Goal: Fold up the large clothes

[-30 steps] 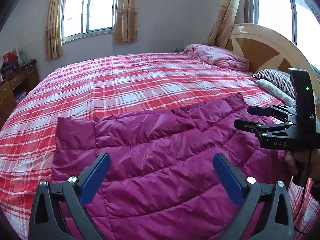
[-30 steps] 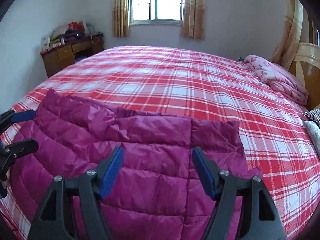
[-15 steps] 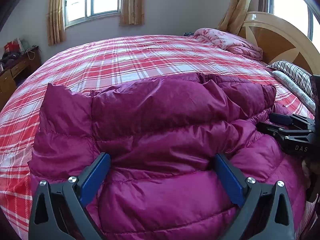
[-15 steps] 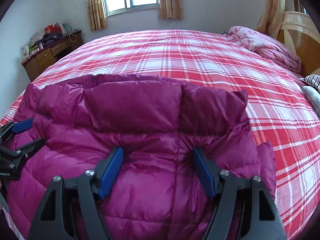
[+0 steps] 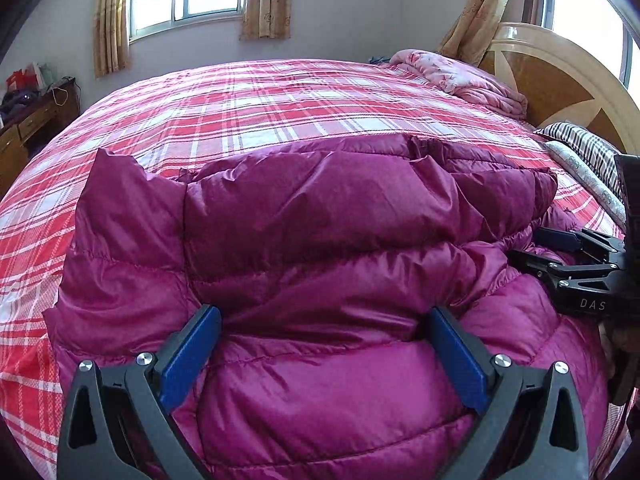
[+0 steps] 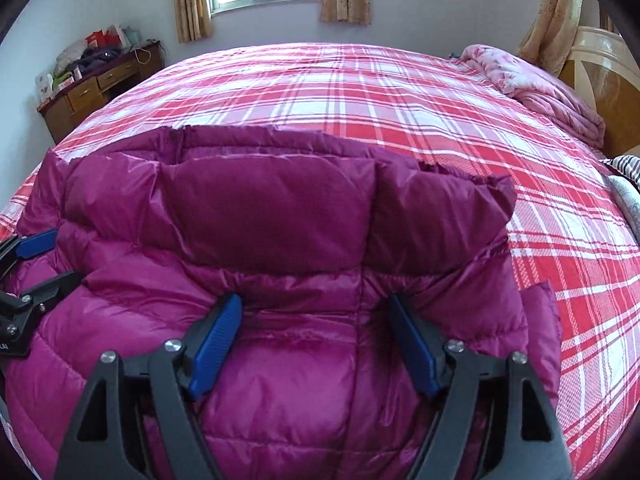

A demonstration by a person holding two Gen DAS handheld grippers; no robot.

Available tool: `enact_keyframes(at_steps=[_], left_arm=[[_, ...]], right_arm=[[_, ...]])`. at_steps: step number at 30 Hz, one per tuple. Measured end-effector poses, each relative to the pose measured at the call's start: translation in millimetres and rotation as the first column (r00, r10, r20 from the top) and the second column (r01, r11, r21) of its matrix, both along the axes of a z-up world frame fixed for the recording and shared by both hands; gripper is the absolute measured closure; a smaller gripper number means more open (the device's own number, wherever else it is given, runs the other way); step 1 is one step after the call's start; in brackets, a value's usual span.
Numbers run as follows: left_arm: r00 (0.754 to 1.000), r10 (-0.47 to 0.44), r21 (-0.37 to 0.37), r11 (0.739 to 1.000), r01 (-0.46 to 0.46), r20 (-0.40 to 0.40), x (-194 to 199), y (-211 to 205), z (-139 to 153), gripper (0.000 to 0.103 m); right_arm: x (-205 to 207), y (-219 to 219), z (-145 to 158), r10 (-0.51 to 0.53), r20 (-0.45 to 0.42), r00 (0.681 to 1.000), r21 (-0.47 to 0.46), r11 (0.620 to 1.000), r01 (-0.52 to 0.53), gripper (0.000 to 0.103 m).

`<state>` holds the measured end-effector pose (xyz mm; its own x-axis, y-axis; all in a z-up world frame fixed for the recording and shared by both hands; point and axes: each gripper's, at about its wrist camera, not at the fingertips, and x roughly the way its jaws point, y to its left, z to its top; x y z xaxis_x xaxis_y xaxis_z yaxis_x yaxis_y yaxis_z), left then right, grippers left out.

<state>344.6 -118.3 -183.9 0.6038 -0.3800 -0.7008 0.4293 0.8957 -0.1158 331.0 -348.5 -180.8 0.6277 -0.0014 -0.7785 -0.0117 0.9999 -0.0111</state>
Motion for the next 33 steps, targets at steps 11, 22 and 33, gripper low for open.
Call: enact_keyframes(at_steps=[11,22,33], left_arm=[[1.0,0.008,-0.021,1.0,-0.008,-0.007,-3,4,-2,0.001],[0.979,0.199,-0.132,0.972,-0.193,0.034,-83,106,33,0.001],[0.958,0.237,-0.324,0.904,-0.278,-0.161,-113,152,-3,0.001]], right_arm=[[3,6,-5,0.0,-0.016,1.0,-0.047,0.999,-0.001,0.021],[-55,11,36,-0.053,0.11,0.993,0.064,0.997,0.046,0.02],[-133,76,39,0.027,0.189,0.982,0.053,0.998,-0.038,0.017]])
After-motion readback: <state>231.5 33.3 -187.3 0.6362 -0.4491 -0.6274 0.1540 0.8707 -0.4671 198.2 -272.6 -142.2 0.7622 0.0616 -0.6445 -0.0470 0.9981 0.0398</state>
